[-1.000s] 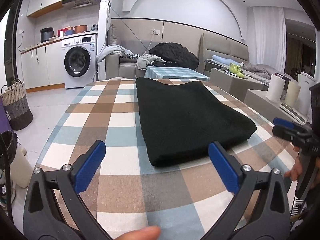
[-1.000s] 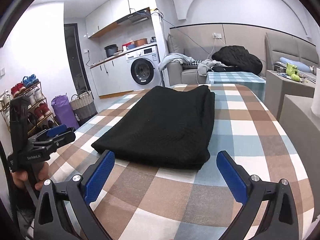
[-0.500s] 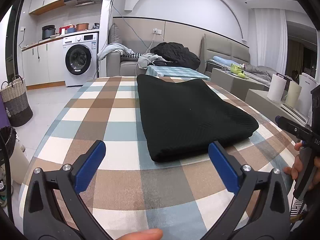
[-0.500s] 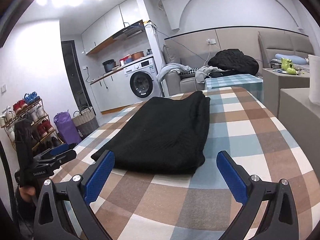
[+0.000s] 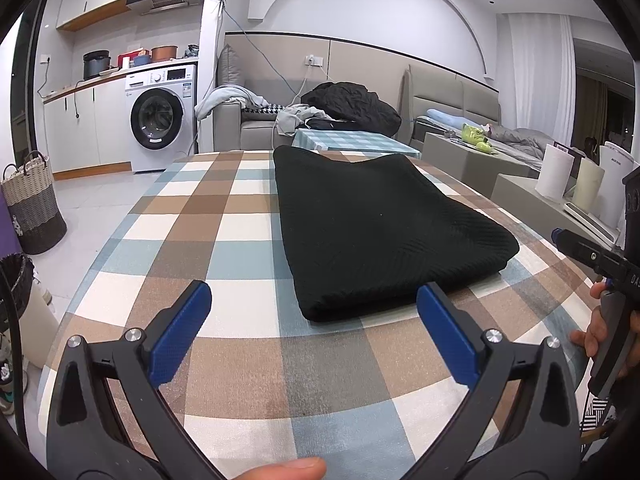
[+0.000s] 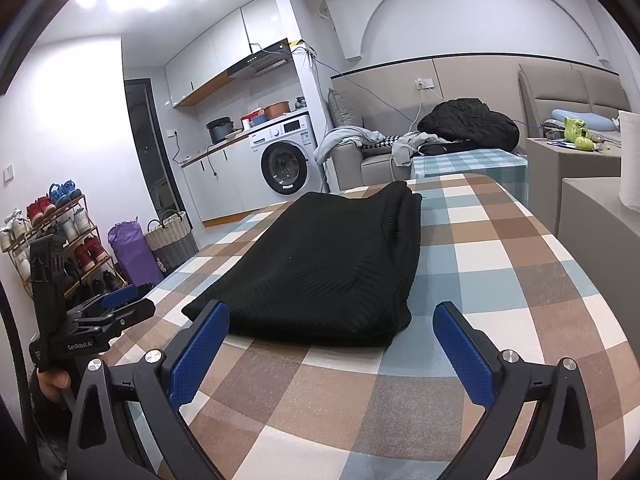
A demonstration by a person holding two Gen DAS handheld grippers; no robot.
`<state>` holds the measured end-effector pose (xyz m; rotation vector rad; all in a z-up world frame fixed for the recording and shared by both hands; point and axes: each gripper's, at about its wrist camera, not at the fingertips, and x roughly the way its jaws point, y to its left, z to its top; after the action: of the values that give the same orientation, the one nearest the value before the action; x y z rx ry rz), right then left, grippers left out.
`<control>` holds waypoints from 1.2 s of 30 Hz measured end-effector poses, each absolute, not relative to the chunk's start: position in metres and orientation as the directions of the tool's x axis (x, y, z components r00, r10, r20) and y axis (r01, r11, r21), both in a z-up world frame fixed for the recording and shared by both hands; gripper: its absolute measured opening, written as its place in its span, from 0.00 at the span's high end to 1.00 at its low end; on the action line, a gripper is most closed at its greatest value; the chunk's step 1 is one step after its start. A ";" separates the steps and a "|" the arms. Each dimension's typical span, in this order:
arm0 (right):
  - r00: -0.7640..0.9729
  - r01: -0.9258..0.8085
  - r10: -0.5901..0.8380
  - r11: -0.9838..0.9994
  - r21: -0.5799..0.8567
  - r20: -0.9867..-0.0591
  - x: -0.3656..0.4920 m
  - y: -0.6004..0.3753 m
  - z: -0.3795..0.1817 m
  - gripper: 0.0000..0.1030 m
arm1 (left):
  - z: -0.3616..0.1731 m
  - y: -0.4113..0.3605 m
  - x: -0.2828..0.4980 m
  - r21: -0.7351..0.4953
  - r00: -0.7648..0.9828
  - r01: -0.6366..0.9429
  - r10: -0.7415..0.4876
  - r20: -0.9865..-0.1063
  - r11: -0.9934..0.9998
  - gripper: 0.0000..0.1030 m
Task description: Fold small clothes
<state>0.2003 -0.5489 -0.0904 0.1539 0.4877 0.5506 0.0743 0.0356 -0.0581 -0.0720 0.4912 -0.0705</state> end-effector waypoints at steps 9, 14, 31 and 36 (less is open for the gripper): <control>0.742 -0.464 0.535 0.845 0.265 -0.404 0.200 -0.548 -0.090 0.00 | -0.058 0.036 0.074 -0.084 0.879 0.048 -0.082 -0.469 0.995 0.01; 0.744 -0.467 0.532 0.847 0.254 -0.404 0.201 -0.549 -0.091 0.00 | -0.059 0.036 0.074 -0.084 0.879 0.048 -0.082 -0.469 0.995 0.01; 0.743 -0.472 0.533 0.846 0.248 -0.405 0.204 -0.551 -0.092 0.00 | -0.060 0.036 0.075 -0.083 0.879 0.046 -0.080 -0.471 0.995 0.01; 0.743 -0.472 0.533 0.846 0.248 -0.404 0.204 -0.551 -0.092 0.00 | -0.060 0.036 0.075 -0.082 0.878 0.047 -0.080 -0.471 0.996 0.01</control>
<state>0.2040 -0.5515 -0.0918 0.1330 0.4826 0.5527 0.0746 0.0360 -0.0596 -0.0689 0.4939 -0.0664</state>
